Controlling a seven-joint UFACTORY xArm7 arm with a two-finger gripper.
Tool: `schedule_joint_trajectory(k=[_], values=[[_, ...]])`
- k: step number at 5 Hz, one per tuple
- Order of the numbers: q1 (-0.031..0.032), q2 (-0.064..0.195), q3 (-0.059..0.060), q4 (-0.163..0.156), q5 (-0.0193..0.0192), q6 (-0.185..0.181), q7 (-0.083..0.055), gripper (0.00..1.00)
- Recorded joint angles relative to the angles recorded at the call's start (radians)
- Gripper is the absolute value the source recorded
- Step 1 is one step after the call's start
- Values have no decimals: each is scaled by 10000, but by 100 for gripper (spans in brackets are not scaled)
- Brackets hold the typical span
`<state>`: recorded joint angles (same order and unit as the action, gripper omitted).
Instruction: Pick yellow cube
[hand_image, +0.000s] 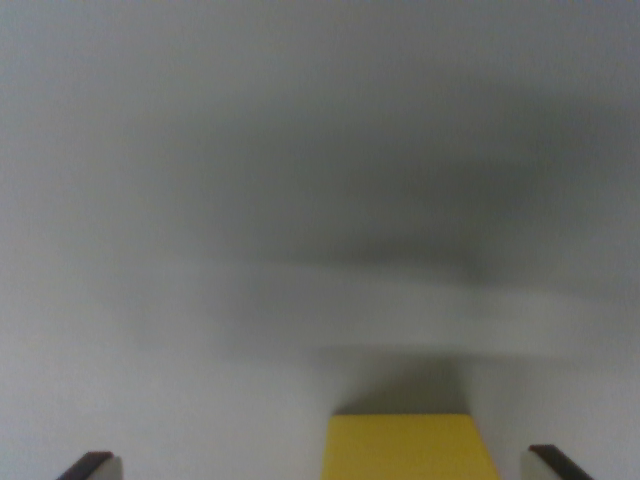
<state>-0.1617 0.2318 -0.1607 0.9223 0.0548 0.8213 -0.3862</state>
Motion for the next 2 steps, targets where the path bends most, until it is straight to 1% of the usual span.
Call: schedule_joint_trajectory(k=[1,2], values=[[0,0,0,0,0,0,0,0],[-56,93,-52,-244,33,-301,-143,0]])
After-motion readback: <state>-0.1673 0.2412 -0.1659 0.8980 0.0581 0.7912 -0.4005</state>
